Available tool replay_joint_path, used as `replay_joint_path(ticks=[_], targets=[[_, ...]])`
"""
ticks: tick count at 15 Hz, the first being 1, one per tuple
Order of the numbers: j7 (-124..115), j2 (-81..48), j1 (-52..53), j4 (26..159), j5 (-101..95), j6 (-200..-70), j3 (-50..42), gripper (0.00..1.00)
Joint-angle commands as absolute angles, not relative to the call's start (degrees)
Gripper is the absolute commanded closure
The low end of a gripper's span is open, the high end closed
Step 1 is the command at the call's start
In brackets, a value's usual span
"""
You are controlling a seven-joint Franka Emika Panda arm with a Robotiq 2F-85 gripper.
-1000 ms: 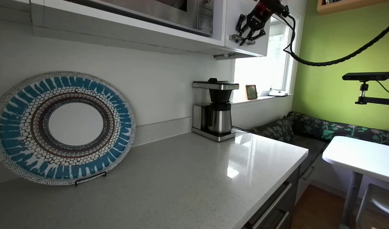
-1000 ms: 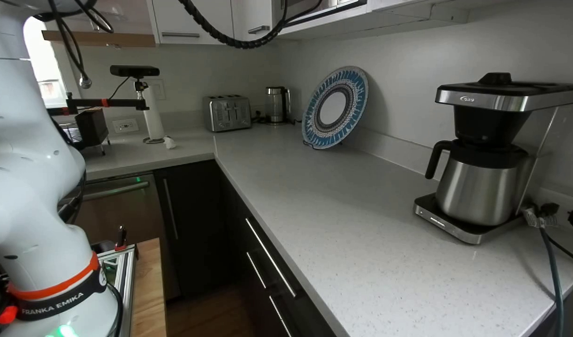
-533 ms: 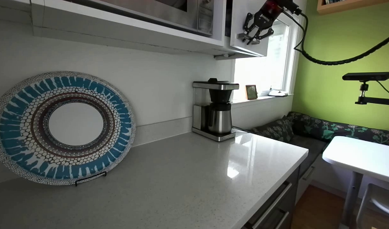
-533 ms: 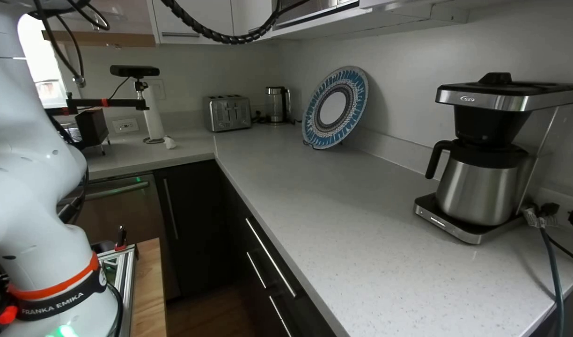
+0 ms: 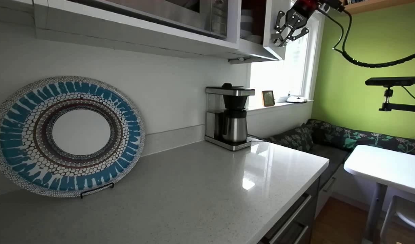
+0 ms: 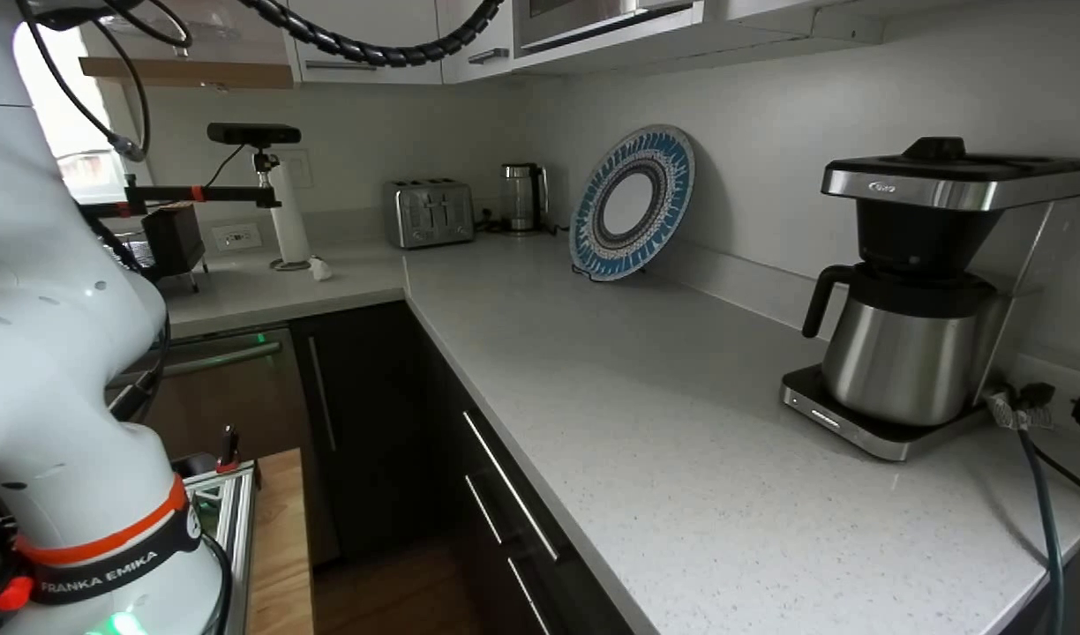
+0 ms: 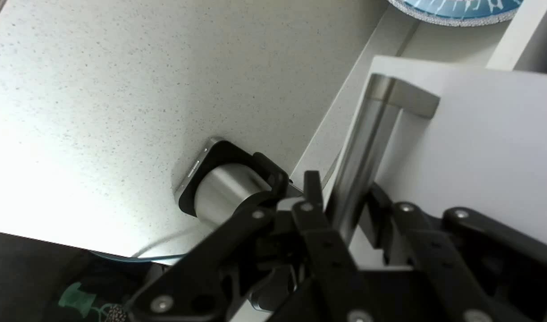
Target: Open the top right cupboard door
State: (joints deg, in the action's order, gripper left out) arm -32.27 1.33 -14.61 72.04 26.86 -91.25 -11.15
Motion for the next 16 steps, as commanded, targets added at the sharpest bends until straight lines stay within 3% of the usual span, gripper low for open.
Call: replay_joint_path(ticks=[1, 2, 3, 10, 11, 16], targets=[[-19.3, 0.6, -17.9, 71.7, 26.2, -88.9, -15.0, 0.94], [-18.4, 1.0, -18.1, 72.4, 27.8, -89.4, -15.7, 0.94], [-26.8, 2.1, -15.5, 72.3, 28.8, -87.4, -13.2, 0.76], [-23.8, 2.7, -16.0, 72.7, 29.5, -85.8, -14.2, 0.76], [-22.7, 2.3, -16.3, 72.4, 29.8, -85.4, -14.6, 0.94], [-16.6, 1.3, -18.2, 70.4, 30.9, -82.8, -17.5, 0.94]])
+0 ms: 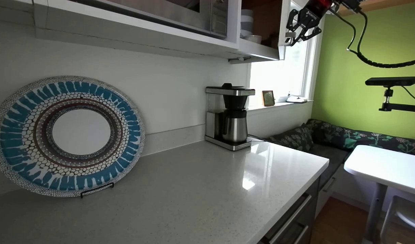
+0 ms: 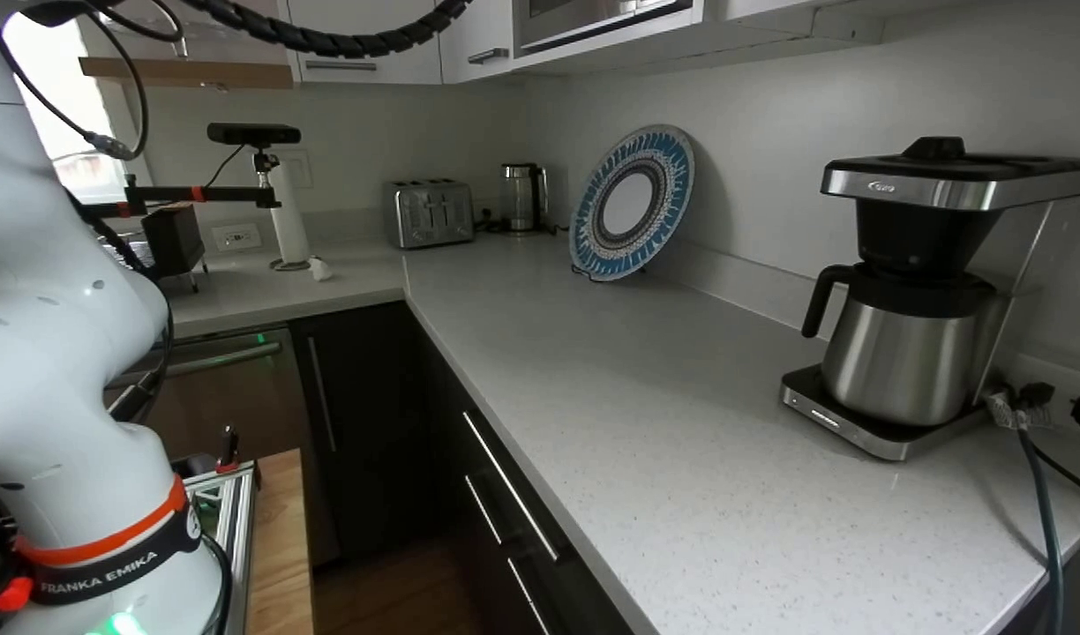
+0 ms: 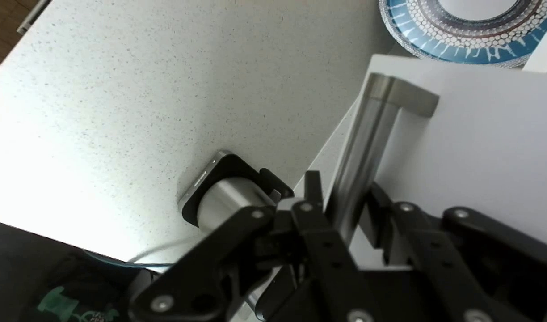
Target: Open the top right cupboard door
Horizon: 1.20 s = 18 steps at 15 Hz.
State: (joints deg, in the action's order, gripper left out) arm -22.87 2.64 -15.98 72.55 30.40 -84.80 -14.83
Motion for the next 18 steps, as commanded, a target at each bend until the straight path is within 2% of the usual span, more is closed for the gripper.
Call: replay_joint_path(ticks=[1, 11, 18], targets=[[-15.6, 1.2, -18.3, 70.1, 31.0, -82.1, -18.0, 0.94], [5.4, -3.2, -22.5, 62.1, 31.7, -72.2, -25.4, 0.94], [16.3, -9.1, -29.4, 56.9, 37.3, -73.3, -26.7, 0.94]])
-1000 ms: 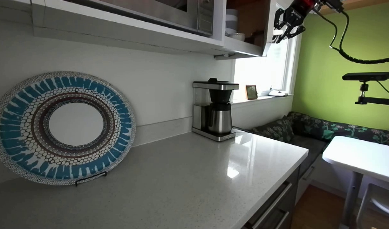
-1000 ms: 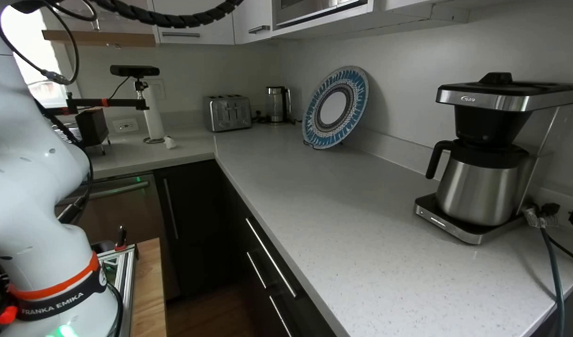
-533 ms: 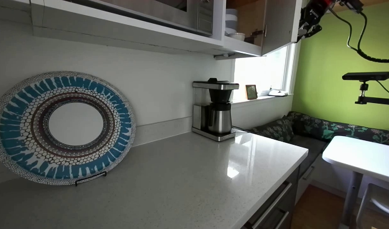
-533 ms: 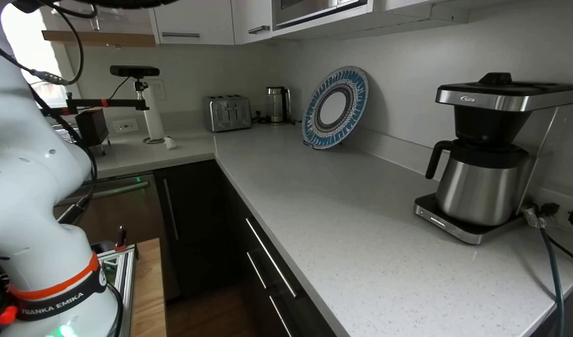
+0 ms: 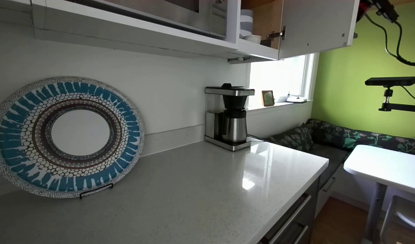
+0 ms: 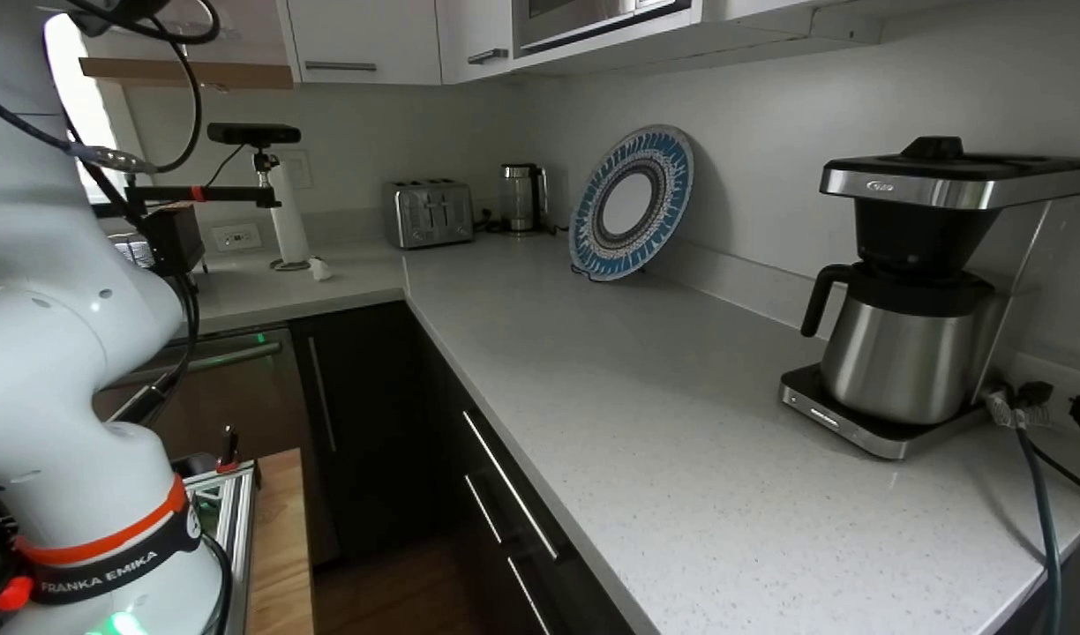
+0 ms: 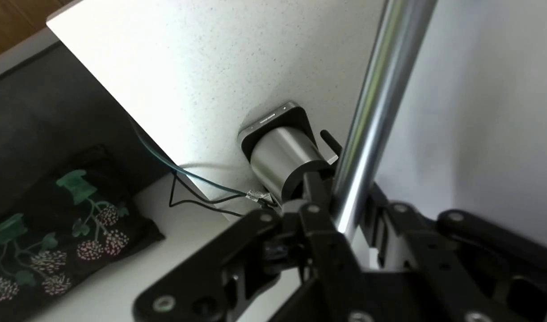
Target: Open the top right cupboard door
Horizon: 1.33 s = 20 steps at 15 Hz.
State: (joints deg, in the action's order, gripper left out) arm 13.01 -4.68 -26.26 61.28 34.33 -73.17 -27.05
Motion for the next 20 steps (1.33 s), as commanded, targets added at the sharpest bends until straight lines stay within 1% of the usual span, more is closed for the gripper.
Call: replay_joint_path(ticks=[1, 8, 9, 12, 13, 15, 16, 17, 18, 20], targets=[[17.0, -9.8, -30.1, 56.1, 38.0, -72.9, -26.3, 0.94], [17.9, -13.1, -34.4, 50.8, 40.5, -69.9, -23.8, 0.94], [17.9, -13.3, -35.0, 50.2, 40.9, -69.2, -23.3, 0.89], [17.2, -14.0, -36.9, 48.7, 41.9, -67.9, -21.9, 0.53], [17.1, -14.3, -37.6, 48.3, 42.6, -67.6, -21.3, 0.53], [16.9, -14.8, -39.0, 47.3, 44.1, -67.3, -20.3, 0.40], [16.9, -15.7, -38.7, 45.9, 45.9, -66.3, -21.6, 0.31], [16.7, -15.5, -40.3, 46.3, 45.7, -66.6, -19.5, 0.24], [16.5, -16.4, -39.8, 44.8, 47.4, -65.7, -21.0, 0.16], [16.4, -17.2, -40.6, 43.8, 49.1, -64.7, -20.8, 0.01]])
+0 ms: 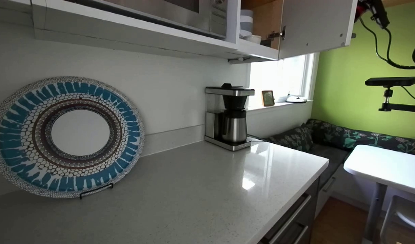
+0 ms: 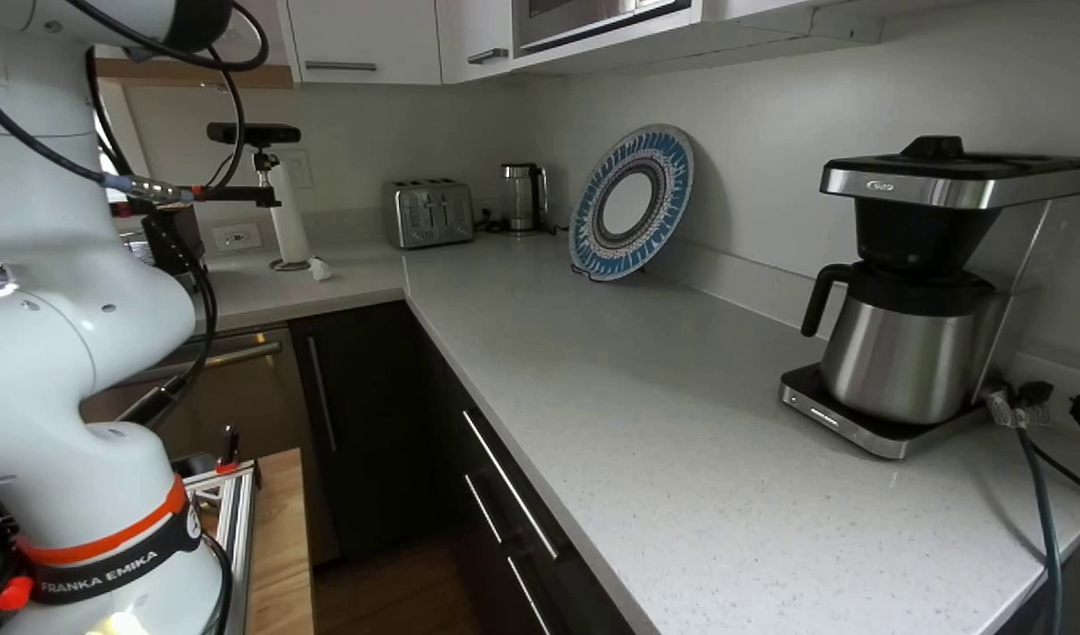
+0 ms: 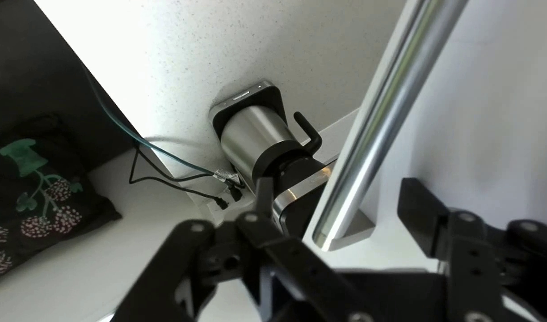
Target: Open the top right cupboard door
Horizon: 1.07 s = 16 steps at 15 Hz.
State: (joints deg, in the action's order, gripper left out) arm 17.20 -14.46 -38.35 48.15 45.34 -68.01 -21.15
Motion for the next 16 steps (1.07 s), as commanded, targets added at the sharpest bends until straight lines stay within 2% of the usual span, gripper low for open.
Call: replay_joint_path(ticks=[1, 16], targets=[[16.3, -17.6, -40.9, 43.2, 49.8, -64.0, -20.7, 0.00], [17.2, -17.6, -53.3, 36.9, 50.3, -55.4, -14.3, 0.00]])
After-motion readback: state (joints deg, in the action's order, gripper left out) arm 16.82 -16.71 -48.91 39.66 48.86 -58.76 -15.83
